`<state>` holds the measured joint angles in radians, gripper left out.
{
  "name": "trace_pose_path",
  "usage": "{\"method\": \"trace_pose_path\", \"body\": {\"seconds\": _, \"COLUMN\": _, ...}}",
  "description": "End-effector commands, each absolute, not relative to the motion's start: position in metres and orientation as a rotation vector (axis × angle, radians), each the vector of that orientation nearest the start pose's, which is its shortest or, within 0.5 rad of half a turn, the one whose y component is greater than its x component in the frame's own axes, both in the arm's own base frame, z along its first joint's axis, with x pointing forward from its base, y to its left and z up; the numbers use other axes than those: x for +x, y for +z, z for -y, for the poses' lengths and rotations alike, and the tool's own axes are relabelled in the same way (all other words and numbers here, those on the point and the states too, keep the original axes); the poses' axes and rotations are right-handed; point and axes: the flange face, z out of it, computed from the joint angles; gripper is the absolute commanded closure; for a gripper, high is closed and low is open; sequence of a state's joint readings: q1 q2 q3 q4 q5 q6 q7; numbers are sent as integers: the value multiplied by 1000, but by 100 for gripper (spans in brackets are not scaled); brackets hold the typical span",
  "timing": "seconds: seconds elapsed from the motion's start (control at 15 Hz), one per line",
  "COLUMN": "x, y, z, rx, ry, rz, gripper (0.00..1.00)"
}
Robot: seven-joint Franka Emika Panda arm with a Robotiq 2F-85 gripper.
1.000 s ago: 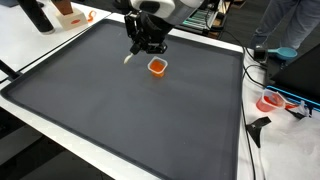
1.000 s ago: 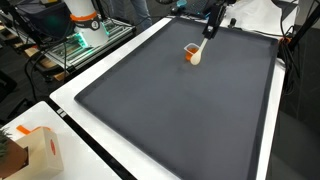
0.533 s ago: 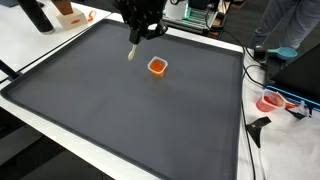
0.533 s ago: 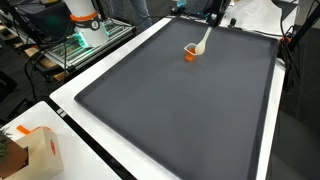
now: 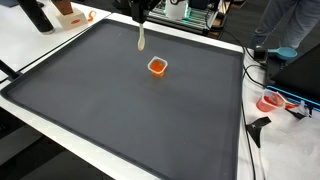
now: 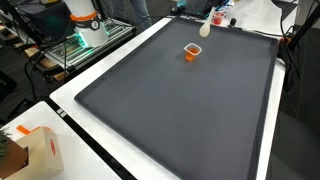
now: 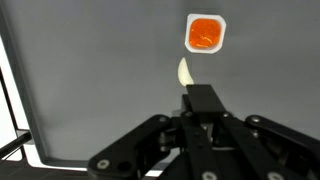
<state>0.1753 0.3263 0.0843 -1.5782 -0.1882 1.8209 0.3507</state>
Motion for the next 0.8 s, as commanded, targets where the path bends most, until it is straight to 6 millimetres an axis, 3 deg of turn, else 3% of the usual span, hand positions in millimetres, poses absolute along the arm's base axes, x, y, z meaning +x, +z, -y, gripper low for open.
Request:
{"method": "trace_pose_path", "body": {"seconds": 0.0, "x": 615, "y": 466, "z": -134, "rx": -3216, "ry": 66, "rz": -63, "gripper": 97}}
{"method": "trace_pose_path", "body": {"seconds": 0.27, "x": 606, "y": 482, "z": -128, "rx": -3139, "ry": 71, "rz": -45, "gripper": 97}}
{"method": "trace_pose_path", "body": {"seconds": 0.73, "x": 594, "y": 490, "z": -124, "rx": -3051, "ry": 127, "rz": -16, "gripper": 97}}
